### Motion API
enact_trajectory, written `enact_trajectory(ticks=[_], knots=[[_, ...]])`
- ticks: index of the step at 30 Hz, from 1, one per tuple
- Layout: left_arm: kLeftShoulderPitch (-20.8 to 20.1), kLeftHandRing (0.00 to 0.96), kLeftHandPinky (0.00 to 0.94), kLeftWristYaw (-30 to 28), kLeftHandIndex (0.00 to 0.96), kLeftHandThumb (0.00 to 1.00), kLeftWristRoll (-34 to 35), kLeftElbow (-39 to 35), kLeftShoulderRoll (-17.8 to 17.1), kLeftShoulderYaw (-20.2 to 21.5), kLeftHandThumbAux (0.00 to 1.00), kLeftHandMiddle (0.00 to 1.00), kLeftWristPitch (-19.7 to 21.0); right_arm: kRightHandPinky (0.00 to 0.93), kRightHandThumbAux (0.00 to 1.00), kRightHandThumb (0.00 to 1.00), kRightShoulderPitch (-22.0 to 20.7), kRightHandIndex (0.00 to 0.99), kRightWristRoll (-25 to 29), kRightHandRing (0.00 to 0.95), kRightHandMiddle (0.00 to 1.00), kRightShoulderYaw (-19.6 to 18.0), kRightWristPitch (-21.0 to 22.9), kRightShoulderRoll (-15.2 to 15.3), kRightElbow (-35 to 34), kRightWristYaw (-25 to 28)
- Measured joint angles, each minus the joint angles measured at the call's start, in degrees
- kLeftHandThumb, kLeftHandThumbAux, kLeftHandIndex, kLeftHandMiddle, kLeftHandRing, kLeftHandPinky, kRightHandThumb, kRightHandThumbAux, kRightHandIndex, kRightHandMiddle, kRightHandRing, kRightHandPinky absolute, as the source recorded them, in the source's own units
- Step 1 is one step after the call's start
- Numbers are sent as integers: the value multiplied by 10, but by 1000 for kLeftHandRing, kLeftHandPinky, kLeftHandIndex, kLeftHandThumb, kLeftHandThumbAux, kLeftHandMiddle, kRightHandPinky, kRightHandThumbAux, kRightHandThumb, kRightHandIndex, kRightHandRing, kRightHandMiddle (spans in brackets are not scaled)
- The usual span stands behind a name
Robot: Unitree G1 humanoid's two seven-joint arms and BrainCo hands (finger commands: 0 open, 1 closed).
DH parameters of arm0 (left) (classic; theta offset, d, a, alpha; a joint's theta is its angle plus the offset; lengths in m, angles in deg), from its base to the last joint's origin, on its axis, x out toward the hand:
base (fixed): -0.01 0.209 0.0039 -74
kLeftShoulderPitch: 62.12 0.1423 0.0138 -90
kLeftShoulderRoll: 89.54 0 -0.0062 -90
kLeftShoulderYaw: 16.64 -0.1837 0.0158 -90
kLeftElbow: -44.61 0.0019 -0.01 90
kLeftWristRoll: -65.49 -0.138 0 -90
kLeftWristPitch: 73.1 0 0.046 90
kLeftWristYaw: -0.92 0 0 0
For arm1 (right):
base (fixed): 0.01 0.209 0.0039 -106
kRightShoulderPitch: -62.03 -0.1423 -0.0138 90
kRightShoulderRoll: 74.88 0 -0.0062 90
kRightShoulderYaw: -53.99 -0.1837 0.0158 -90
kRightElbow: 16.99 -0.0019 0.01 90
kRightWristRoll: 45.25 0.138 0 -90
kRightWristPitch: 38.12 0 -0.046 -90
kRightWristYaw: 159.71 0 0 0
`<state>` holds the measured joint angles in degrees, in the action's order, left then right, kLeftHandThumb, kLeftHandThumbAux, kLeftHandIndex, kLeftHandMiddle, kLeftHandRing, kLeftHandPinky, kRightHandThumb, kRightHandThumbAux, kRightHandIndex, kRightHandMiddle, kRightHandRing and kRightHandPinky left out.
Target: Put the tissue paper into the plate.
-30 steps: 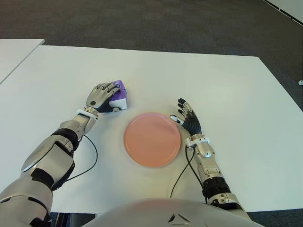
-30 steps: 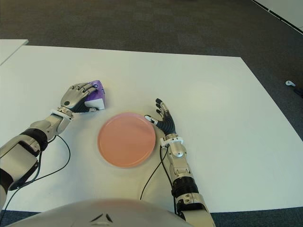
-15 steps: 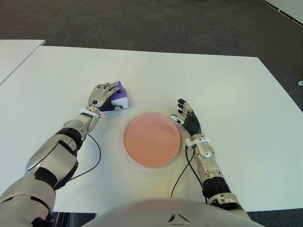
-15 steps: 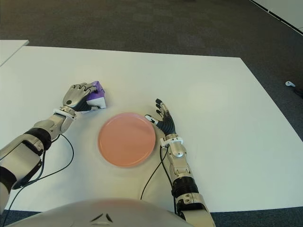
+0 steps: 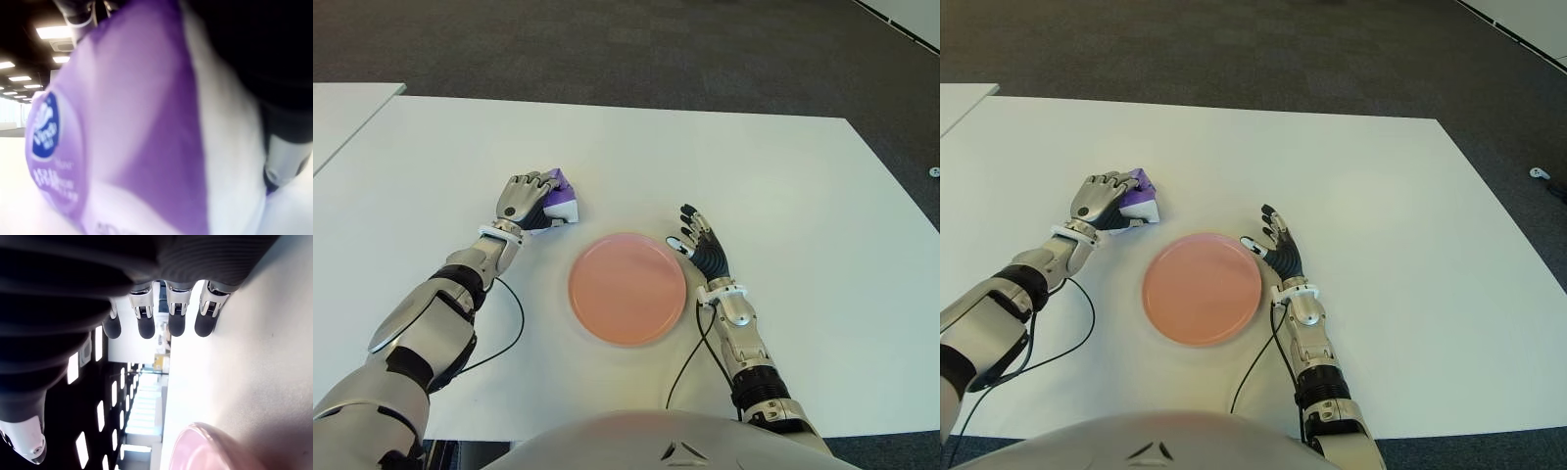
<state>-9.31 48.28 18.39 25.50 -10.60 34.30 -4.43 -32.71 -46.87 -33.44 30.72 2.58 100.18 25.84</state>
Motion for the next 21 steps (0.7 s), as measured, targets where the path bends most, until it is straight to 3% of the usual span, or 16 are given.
enact_trajectory(ticks=[12,21], knots=[[-1,806,789,11,442,743,0,4,-2,0,699,803,-2,0,590,0,-11,42,-1,17,56,0,-3,-1,16,-6],[-8,827,820,-5,442,745,25,-22,-34,37,699,829,-70,0,596,0,-25,30,-1,10,46,-3,-10,-1,28,-6]])
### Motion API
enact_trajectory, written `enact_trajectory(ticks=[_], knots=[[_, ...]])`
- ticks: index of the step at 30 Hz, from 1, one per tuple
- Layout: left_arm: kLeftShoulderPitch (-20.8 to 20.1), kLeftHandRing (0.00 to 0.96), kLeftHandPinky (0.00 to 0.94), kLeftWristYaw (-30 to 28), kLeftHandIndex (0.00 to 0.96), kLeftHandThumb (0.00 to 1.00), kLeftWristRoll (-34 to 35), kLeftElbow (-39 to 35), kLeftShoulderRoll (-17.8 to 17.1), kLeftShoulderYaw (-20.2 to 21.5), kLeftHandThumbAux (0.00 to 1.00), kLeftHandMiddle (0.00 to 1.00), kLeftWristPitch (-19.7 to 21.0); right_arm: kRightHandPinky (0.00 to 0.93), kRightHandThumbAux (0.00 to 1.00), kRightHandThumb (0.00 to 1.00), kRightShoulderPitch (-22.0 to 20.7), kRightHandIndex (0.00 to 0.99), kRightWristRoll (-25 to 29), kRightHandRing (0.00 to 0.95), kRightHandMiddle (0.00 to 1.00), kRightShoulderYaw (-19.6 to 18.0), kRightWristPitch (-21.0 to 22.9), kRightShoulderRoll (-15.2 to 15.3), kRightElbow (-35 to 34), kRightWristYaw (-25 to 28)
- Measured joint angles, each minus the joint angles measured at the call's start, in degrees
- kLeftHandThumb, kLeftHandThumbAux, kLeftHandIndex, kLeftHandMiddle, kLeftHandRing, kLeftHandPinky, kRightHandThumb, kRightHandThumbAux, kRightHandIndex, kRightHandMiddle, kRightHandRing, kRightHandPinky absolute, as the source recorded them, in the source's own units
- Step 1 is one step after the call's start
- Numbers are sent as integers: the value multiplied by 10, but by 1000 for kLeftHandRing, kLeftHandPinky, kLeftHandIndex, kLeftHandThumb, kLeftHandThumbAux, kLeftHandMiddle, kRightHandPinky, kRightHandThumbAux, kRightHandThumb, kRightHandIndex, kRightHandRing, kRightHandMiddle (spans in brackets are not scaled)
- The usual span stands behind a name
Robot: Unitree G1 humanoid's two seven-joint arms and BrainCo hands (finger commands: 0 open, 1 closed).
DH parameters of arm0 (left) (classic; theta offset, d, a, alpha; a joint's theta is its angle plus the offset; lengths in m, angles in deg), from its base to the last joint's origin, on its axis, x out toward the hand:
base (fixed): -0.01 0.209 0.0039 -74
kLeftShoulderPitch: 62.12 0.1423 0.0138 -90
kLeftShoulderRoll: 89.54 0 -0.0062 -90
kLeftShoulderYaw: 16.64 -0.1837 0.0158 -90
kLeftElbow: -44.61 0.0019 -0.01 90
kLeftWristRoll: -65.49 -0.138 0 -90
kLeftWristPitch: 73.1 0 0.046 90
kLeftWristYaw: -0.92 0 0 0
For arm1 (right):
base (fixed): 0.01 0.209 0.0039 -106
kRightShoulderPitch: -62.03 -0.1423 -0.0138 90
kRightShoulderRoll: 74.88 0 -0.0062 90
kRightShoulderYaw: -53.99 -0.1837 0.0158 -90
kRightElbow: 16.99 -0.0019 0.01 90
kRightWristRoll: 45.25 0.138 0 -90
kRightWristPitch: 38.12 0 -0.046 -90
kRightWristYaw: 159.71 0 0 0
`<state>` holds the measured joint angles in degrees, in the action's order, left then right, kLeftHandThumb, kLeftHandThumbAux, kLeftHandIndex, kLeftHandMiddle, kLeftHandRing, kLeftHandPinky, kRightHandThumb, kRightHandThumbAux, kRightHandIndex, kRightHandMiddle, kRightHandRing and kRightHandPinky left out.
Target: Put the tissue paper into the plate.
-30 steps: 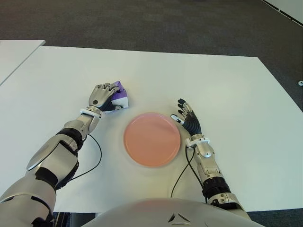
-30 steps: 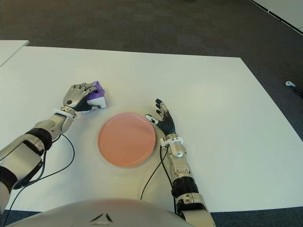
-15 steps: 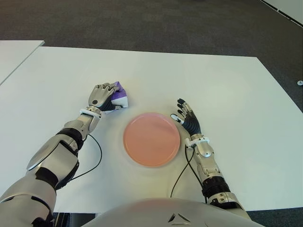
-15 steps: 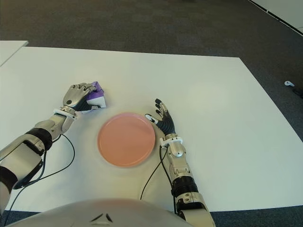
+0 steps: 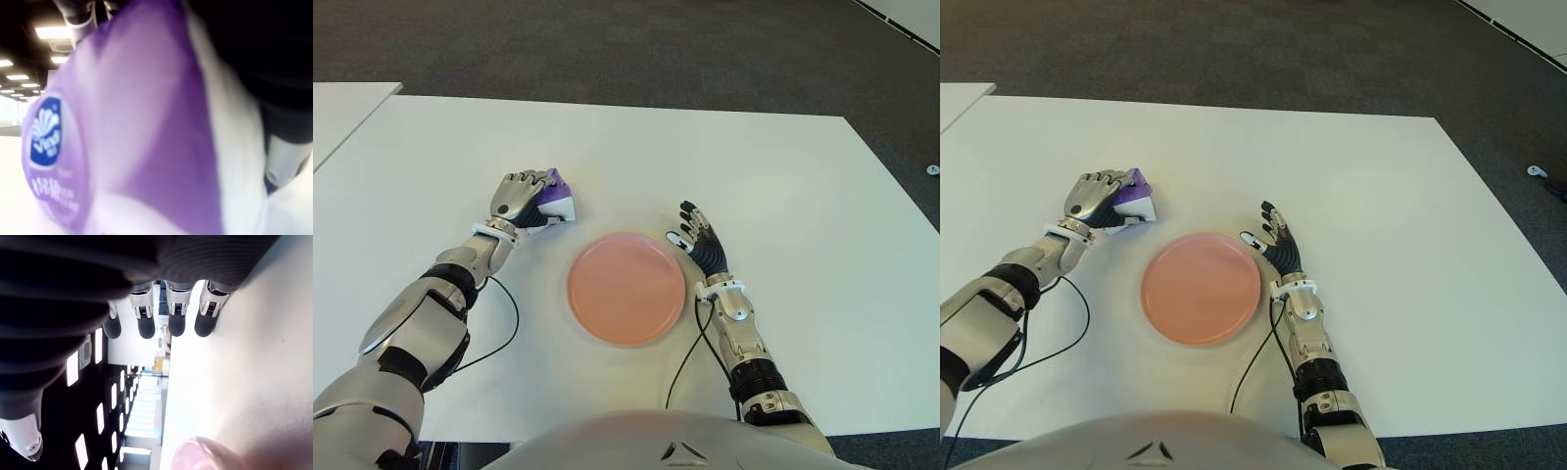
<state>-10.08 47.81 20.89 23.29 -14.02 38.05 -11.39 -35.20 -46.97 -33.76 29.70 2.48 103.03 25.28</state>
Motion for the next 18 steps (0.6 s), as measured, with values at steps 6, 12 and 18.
enact_trajectory(ticks=[6,12,18], knots=[[10,842,828,13,442,746,9,-98,-37,46,699,846,-43,0,573,0,-11,23,0,3,36,-3,-7,3,8,1],[31,845,841,9,442,745,15,-239,-66,96,698,852,-51,0,564,0,-20,16,0,0,30,-4,-13,3,18,1],[70,850,854,-22,442,744,26,-387,-75,141,698,857,-61,0,580,0,-23,18,0,0,36,-4,-14,3,24,3]])
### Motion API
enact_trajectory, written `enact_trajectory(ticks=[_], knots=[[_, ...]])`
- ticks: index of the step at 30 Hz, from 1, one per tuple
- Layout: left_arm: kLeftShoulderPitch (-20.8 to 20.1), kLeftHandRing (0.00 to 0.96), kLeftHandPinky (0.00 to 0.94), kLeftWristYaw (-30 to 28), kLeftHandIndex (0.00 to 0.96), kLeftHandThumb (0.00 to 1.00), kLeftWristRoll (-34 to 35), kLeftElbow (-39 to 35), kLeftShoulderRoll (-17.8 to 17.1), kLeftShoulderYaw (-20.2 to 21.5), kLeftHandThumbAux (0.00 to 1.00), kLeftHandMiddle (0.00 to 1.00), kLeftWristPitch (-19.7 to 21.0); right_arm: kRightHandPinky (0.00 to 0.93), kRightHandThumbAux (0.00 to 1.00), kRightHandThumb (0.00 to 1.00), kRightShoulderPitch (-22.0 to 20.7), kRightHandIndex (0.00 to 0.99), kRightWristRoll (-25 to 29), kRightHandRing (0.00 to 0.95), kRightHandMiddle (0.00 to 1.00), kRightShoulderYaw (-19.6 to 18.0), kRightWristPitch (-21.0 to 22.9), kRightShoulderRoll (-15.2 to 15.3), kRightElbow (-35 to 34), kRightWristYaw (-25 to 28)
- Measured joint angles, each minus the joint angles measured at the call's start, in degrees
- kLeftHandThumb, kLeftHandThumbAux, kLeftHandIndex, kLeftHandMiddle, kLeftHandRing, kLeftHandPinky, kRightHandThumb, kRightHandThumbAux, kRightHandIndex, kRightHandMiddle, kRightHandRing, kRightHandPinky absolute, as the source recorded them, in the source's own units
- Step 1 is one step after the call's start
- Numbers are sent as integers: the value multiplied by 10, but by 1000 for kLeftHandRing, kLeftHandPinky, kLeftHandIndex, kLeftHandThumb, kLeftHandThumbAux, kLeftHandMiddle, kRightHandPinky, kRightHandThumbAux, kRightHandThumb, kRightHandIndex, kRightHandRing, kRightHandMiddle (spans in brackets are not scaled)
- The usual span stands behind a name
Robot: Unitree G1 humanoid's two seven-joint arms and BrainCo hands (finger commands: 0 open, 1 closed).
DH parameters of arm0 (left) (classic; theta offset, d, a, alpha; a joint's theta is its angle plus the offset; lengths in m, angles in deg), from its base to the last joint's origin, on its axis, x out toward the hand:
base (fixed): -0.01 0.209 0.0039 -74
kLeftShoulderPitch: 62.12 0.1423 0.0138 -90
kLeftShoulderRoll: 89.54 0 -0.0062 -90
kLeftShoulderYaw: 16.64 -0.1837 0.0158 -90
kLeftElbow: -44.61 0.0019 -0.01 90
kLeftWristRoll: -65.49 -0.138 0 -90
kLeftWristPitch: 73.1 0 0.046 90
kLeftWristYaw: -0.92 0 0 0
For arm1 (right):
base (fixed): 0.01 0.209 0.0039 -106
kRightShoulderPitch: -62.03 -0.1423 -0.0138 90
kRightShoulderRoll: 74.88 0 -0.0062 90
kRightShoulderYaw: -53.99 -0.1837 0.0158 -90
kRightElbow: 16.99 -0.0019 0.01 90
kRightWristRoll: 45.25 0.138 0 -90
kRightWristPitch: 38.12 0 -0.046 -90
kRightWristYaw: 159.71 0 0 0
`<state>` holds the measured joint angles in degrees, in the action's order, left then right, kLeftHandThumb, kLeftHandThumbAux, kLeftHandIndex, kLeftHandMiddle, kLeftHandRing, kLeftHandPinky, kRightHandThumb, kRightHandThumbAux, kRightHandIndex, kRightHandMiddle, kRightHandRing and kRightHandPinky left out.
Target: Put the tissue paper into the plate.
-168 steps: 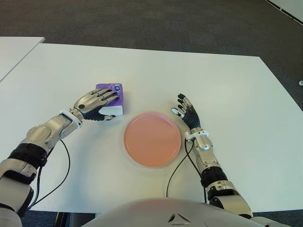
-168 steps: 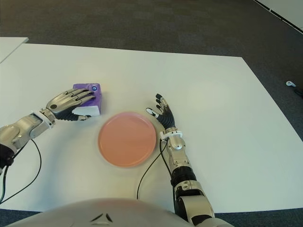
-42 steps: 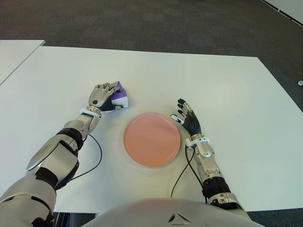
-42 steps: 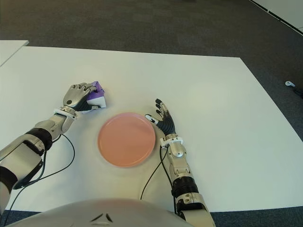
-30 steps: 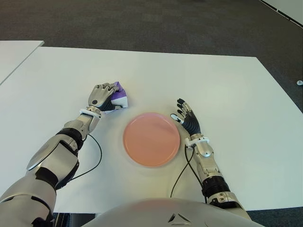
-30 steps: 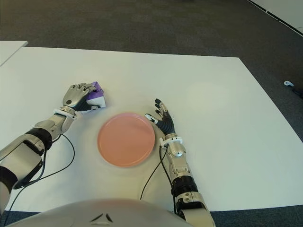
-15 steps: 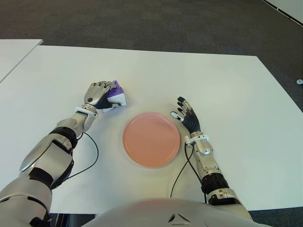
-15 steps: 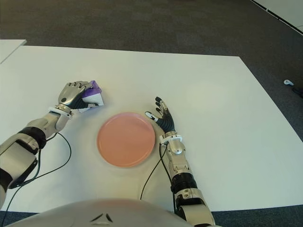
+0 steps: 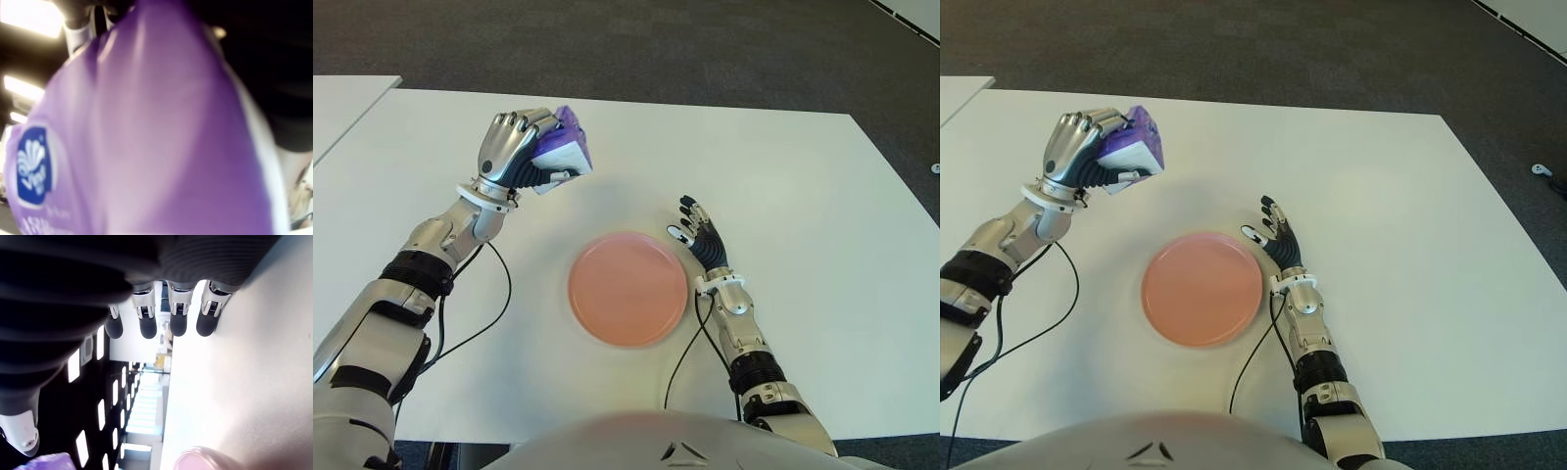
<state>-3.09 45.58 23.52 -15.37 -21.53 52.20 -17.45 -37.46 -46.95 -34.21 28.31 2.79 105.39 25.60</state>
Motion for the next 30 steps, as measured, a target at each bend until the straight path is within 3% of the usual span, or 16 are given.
enact_trajectory(ticks=[8,16,30], knots=[[50,853,849,-71,443,748,16,-138,7,43,696,855,-13,0,567,0,-2,8,0,0,25,0,0,2,9,4],[92,850,832,-143,444,752,32,-241,37,52,695,846,-34,0,579,0,-9,0,0,0,24,0,0,3,18,6],[108,836,805,-192,443,751,6,-213,53,27,696,834,-160,0,628,0,-9,29,0,13,55,0,0,0,17,0]])
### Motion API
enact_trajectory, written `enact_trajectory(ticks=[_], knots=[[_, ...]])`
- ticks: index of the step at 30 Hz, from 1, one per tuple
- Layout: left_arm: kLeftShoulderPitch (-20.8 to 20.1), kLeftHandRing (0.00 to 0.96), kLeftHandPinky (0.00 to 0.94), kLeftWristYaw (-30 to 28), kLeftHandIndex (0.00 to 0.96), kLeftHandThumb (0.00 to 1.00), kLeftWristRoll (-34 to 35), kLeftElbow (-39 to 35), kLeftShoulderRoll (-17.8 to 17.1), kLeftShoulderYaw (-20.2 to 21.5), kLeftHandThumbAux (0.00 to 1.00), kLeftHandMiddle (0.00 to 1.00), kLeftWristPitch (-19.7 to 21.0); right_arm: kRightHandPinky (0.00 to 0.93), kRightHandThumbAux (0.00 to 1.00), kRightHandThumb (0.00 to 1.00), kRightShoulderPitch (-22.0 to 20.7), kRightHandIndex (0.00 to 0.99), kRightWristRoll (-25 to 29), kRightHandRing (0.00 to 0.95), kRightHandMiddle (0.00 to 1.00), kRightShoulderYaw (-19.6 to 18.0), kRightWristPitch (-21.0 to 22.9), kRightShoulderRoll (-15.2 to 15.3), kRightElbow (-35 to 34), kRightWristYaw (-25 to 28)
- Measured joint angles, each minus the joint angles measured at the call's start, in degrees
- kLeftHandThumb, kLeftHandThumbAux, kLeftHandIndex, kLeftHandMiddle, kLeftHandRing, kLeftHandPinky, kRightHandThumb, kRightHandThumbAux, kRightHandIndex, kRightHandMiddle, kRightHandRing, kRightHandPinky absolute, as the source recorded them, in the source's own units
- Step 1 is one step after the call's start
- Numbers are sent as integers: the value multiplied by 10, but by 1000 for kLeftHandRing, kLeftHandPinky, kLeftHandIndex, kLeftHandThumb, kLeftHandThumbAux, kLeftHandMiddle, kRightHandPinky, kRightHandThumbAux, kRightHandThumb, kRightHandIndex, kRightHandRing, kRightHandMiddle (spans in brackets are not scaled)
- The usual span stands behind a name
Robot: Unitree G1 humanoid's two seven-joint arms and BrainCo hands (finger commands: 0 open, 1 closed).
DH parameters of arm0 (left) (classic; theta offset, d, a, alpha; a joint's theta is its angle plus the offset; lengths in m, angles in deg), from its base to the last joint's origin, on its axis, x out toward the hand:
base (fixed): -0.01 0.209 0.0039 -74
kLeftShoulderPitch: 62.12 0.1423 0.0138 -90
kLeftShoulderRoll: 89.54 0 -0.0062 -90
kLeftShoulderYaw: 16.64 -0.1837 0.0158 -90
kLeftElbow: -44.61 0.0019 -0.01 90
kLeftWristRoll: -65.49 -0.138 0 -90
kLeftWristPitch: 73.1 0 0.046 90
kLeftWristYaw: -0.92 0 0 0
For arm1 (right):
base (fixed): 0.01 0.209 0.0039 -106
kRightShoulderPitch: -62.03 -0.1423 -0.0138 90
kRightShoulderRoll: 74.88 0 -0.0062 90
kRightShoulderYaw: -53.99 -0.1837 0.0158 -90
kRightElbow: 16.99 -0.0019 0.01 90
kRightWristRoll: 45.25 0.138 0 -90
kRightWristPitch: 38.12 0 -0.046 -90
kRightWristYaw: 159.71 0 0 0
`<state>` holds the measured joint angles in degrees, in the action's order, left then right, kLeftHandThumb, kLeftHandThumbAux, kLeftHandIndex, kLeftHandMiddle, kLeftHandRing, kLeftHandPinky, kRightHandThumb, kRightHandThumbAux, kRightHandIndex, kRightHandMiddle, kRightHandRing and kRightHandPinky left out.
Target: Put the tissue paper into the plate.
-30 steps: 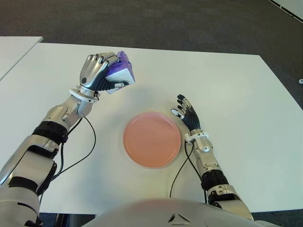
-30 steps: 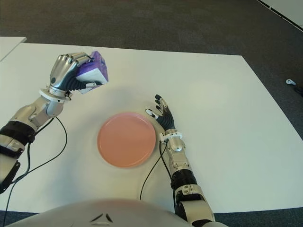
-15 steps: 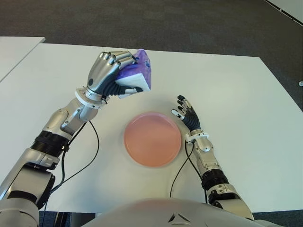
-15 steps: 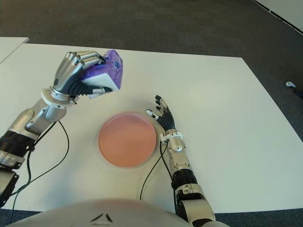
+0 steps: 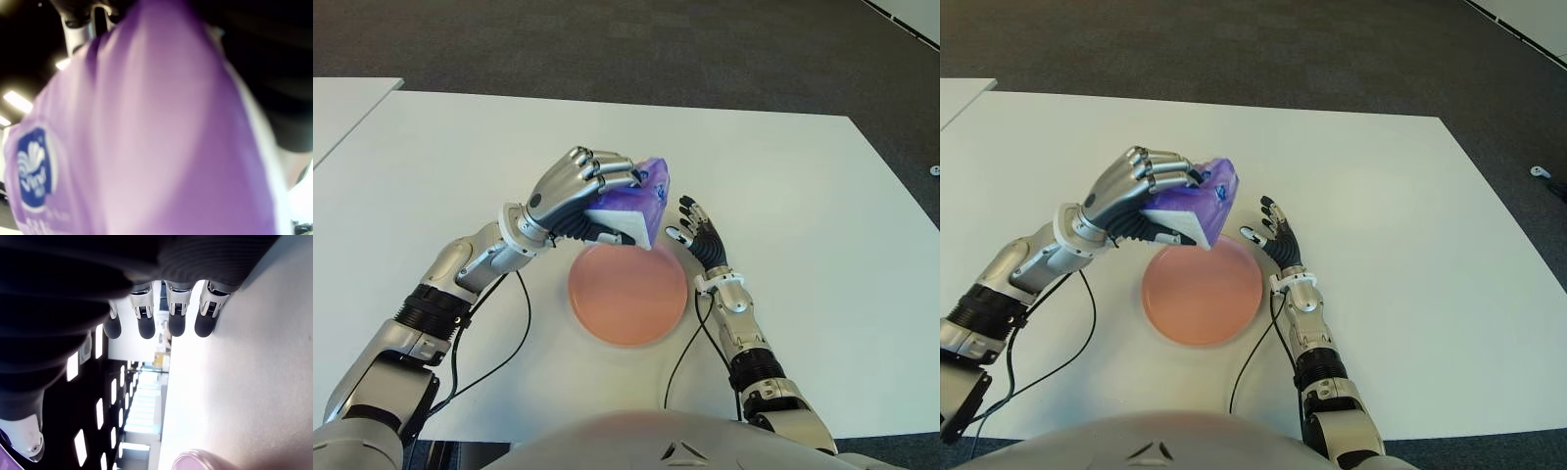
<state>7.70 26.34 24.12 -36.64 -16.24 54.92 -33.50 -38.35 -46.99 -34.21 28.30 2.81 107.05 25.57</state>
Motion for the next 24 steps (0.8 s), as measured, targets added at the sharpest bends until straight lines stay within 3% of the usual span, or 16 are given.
enact_trajectory(ticks=[11,24], knots=[[42,835,794,-44,443,751,-21,0,11,-8,696,831,-7,0,625,0,3,14,1,5,43,-2,0,-3,-3,-2],[56,837,796,-22,443,750,-140,22,12,-32,696,835,10,0,639,0,1,0,6,0,16,-9,-11,-7,6,3]])
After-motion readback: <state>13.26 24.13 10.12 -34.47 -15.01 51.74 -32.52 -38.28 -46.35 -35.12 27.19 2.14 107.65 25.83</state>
